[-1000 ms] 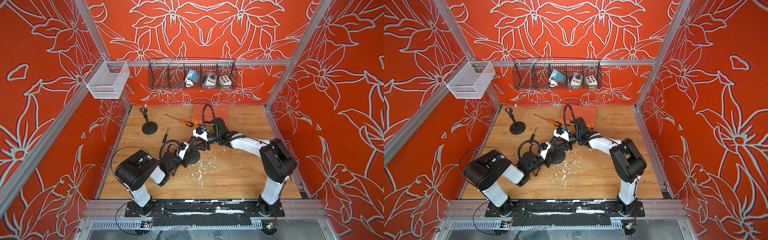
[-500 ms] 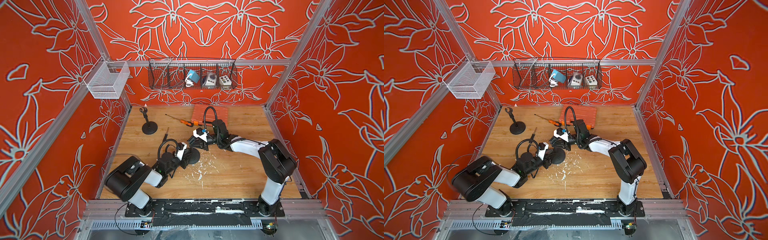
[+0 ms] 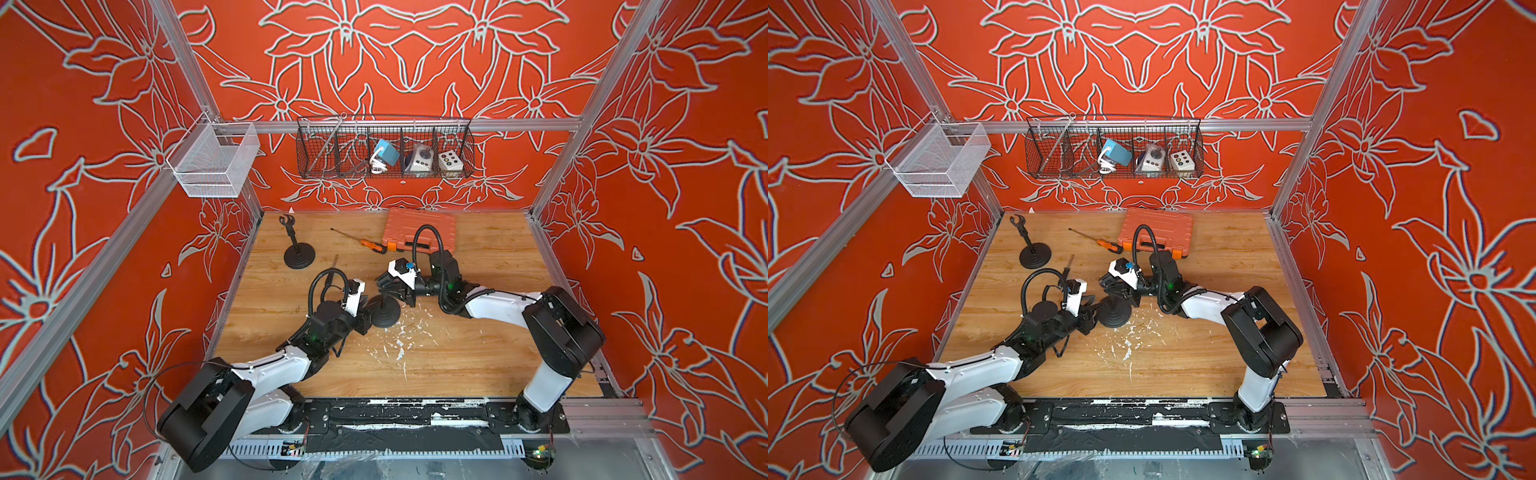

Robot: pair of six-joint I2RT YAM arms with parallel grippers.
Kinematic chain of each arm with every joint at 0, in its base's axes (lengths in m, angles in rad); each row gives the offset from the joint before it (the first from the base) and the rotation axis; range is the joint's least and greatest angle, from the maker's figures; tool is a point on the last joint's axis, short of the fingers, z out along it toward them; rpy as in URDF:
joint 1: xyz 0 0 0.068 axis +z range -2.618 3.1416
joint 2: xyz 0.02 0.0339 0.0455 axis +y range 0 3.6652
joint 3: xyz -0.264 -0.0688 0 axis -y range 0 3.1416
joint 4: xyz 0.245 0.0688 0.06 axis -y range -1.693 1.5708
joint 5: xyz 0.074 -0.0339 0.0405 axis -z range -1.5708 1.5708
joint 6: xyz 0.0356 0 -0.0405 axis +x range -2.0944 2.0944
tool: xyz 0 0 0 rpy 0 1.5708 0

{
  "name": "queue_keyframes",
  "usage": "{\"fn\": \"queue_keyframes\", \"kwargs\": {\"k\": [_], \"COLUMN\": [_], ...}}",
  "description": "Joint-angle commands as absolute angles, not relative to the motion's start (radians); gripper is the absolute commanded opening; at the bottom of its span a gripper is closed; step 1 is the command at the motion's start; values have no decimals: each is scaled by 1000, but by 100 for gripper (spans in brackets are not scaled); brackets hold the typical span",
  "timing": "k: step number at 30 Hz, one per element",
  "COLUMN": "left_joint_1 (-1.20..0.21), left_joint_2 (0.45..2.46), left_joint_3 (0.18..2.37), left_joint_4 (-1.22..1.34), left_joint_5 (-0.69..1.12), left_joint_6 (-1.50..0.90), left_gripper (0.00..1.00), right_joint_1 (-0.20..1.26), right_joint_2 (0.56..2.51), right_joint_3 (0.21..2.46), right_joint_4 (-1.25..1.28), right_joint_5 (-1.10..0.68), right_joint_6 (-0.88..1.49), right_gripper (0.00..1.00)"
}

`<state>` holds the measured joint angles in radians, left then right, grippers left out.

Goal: Assemble a microphone stand
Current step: Screw the microphone stand pole into the microphone stand base.

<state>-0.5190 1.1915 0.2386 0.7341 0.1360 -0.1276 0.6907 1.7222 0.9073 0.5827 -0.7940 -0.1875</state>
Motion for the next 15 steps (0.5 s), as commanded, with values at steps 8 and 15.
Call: {"fn": "queue_keyframes", "kwargs": {"k": [8,15], "left_joint_1": [-520,-520], "left_joint_2": [1383,1451], "left_joint_3": [281,279], "left_joint_4": [863,999], "left_joint_5": [202,203], "left_joint_6": [-51,-59], "left_gripper": [45,41], "right_joint_1": [767,844], "right_joint_2": [1693,1673], "right_joint_3": [897,845], "right_joint_4": [474,522], "right_joint_5": [-497,-264], "right_joint_6": [-133,-25], "right_gripper": [0,0]}}
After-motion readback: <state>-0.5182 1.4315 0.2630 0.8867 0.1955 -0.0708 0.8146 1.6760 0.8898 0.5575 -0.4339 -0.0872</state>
